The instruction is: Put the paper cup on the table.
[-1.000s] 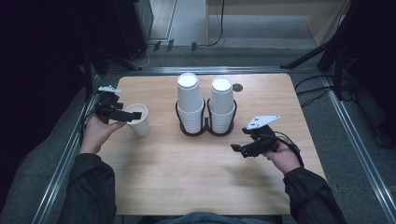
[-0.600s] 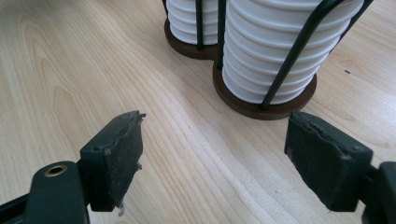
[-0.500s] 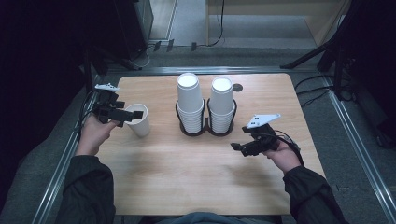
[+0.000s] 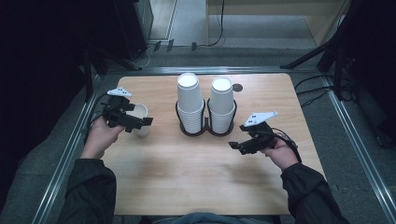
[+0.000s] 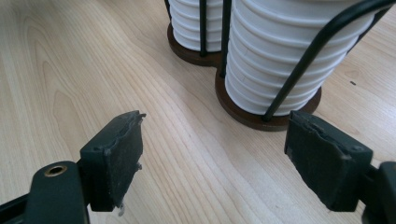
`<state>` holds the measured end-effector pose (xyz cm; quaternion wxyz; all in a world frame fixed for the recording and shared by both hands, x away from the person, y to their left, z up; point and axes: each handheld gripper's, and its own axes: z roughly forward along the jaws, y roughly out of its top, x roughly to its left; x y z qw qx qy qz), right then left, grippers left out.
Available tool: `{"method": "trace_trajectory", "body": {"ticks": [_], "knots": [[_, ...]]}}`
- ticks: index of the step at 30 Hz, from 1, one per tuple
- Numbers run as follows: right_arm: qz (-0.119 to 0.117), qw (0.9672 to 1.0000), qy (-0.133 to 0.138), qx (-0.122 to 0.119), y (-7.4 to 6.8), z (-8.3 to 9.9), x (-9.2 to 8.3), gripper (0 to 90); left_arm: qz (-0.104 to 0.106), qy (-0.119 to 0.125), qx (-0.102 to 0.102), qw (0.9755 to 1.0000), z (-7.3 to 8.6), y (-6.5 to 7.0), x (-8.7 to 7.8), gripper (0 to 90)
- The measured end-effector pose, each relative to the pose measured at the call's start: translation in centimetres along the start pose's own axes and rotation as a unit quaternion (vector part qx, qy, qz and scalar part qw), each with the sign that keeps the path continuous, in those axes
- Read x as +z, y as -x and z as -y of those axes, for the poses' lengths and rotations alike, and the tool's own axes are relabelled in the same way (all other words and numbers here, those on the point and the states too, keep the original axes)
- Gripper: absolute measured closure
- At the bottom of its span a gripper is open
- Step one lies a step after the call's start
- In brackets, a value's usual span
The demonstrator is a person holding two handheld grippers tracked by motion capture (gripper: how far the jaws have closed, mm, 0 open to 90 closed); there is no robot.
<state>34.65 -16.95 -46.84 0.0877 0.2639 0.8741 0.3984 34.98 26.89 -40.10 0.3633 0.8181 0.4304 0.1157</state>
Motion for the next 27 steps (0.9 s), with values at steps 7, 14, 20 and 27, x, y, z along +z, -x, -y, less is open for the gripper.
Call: {"method": "trace_trajectory", "body": {"ticks": [7,14,20,27], "knots": [[-0.003,1.0,-0.002,-0.003,0.2,-0.3,0.3,19.9,-0.001,-0.009,0.006,0.9999,0.1,1.6,0.8,0.0],[-0.002,1.0,-0.002,-0.002,0.2,-0.4,0.2,19.9,0.035,0.002,0.007,0.9994,0.4,3.0,1.7,0.0],[0.0,1.0,-0.001,0.0,0.3,-0.3,0.1,19.9,0.045,0.01,0.018,0.9988,0.7,4.0,2.3,0.0],[-0.001,1.0,0.0,-0.001,0.3,-0.4,0.1,19.9,0.058,0.0,0.036,0.9977,1.2,5.7,3.7,0.0]]}}
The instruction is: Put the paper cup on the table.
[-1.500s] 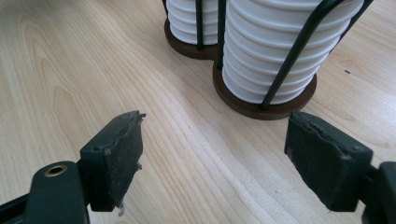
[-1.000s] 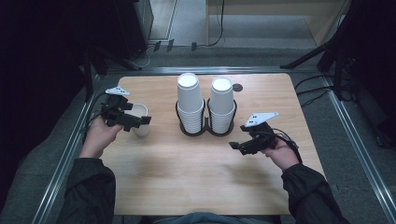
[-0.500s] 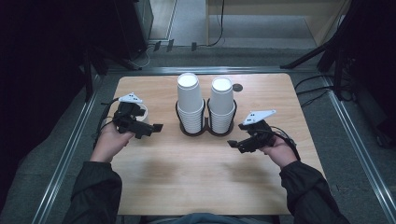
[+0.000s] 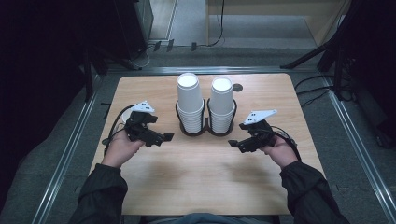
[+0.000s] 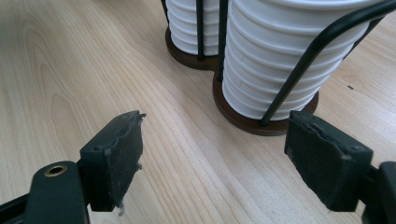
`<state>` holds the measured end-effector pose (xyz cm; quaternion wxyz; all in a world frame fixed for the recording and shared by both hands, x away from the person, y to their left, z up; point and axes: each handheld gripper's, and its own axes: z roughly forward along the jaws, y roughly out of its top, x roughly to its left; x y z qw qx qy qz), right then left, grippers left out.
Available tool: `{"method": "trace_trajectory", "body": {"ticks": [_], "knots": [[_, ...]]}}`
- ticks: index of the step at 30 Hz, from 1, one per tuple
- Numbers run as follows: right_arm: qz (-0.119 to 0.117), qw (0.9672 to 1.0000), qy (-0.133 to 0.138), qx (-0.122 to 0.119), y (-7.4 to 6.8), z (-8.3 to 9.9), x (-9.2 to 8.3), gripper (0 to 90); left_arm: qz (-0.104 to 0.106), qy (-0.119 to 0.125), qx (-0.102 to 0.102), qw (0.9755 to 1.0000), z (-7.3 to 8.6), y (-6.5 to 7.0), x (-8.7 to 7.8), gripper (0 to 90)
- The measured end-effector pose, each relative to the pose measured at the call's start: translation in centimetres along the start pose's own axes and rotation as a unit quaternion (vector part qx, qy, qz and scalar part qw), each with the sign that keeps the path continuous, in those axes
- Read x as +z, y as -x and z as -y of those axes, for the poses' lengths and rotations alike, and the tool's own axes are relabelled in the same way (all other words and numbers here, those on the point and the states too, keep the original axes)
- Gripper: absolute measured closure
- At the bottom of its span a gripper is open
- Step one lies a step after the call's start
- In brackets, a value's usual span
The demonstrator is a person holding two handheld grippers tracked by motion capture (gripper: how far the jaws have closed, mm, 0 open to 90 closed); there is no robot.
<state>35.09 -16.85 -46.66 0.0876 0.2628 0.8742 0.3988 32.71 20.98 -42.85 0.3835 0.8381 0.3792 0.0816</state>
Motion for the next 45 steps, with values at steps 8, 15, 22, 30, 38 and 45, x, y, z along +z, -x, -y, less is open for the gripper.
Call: {"method": "trace_trajectory", "body": {"ticks": [8,15,22,30,38,45], "knots": [[-0.002,1.0,-0.002,-0.002,-0.1,0.1,0.1,19.9,-0.007,-0.007,0.012,0.9999,0.2,1.3,2.0,0.0],[-0.004,1.0,-0.004,-0.003,-0.2,0.1,0.2,19.9,0.008,-0.014,0.034,0.9993,0.3,2.7,3.9,0.0],[-0.002,1.0,-0.008,-0.003,-0.4,0.3,0.1,19.9,0.018,-0.021,0.053,0.9982,-0.1,4.2,5.0,0.0],[-0.002,1.0,-0.006,-0.005,-0.8,0.6,-0.2,19.9,0.04,-0.037,0.08,0.9953,-0.6,5.6,6.7,0.0],[0.002,0.9999,-0.01,0.0,-1.1,1.1,-0.4,19.9,0.073,-0.04,0.078,0.9935,-1.2,6.6,8.0,0.0],[0.005,0.9999,-0.013,0.001,-1.3,1.5,-0.6,19.9,0.072,-0.036,0.097,0.9921,-1.6,7.5,8.7,0.0]]}}
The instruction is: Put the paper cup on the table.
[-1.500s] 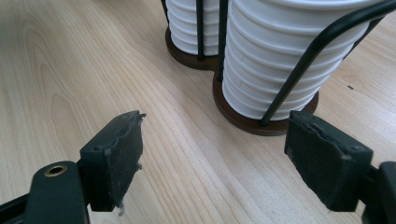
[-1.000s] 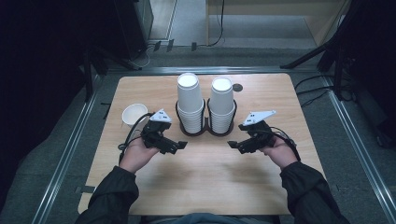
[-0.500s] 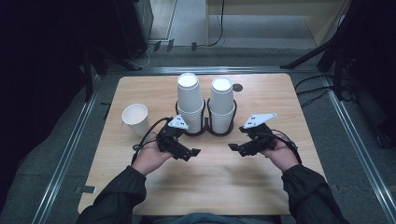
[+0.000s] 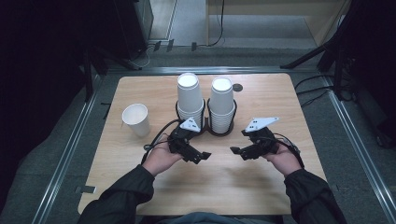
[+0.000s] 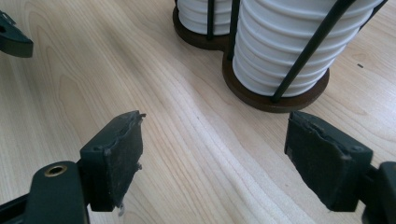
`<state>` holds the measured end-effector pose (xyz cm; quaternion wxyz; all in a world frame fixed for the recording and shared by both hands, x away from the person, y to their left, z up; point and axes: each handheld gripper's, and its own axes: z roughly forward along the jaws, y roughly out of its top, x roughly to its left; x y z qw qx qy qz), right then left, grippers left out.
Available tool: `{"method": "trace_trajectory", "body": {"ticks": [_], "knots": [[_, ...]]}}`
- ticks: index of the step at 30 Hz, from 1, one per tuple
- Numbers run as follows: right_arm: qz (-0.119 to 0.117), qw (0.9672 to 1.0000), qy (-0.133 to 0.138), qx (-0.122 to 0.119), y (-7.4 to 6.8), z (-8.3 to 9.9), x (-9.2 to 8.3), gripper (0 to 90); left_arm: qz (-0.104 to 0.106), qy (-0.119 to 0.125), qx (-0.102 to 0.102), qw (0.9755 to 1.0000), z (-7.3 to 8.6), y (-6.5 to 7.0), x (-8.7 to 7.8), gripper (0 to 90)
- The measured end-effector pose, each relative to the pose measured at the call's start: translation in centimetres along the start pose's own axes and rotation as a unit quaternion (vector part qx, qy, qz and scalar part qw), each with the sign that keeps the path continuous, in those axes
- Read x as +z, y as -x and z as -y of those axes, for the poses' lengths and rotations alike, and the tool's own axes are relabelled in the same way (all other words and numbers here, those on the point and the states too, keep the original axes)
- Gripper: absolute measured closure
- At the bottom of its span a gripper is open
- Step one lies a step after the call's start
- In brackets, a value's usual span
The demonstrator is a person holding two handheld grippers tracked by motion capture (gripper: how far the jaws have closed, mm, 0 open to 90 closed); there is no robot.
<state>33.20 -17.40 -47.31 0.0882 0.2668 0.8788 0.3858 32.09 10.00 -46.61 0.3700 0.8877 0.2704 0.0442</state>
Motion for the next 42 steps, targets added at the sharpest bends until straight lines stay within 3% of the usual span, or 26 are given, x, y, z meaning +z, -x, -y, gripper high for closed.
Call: {"method": "trace_trajectory", "body": {"ticks": [4,8,12,42], "knots": [[0.002,1.0,-0.002,0.002,-0.1,0.2,0.0,19.9,0.015,0.01,-0.005,0.9998,-0.4,0.0,0.3,0.0],[0.002,1.0,-0.003,-0.001,-0.3,0.2,0.0,19.9,0.007,0.012,-0.002,0.9999,-0.4,0.0,0.7,0.0],[-0.001,1.0,-0.007,-0.004,-0.5,0.2,0.3,19.9,0.0,-0.002,0.011,0.9999,-0.4,0.1,1.1,0.0],[-0.006,1.0,-0.003,-0.004,-0.3,0.0,0.4,19.9,0.007,0.006,0.001,1.0,0.1,-0.4,0.7,0.0]]}}
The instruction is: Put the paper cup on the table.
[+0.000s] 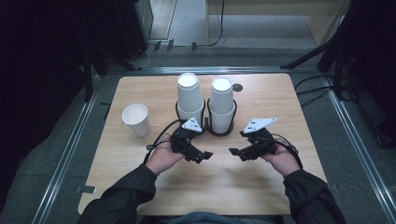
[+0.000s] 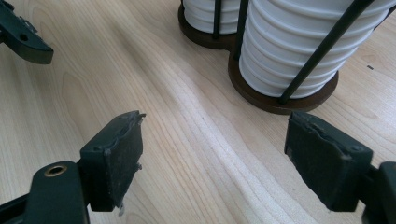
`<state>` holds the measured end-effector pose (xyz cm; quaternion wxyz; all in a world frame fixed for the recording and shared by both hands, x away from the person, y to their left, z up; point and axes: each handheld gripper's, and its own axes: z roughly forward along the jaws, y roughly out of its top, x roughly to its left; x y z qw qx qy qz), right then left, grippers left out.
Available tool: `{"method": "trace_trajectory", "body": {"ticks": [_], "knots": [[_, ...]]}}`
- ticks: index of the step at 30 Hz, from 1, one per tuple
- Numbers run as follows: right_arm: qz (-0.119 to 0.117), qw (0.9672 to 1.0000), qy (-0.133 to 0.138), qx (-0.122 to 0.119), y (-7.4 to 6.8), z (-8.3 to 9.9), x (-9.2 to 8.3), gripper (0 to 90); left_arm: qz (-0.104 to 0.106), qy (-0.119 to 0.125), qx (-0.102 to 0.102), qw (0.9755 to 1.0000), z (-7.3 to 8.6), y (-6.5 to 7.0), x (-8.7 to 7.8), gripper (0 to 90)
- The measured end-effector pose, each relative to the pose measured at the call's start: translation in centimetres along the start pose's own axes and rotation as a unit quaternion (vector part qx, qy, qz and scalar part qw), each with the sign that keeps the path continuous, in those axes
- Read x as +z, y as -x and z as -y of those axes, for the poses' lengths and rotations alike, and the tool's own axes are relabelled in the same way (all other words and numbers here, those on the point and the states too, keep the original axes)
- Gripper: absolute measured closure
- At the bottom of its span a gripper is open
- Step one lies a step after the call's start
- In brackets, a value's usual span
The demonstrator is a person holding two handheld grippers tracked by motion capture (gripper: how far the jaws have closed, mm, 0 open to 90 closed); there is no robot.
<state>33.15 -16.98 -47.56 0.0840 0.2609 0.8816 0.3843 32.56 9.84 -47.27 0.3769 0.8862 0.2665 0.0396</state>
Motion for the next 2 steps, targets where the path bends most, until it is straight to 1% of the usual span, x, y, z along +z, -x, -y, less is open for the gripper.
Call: {"method": "trace_trajectory", "body": {"ticks": [2], "knots": [[0.0,1.0,0.0,0.0,0.02,0.0,0.03,19.9,0.002,0.001,-0.001,1.0,-0.01,-0.03,-0.05,0.0]]}}
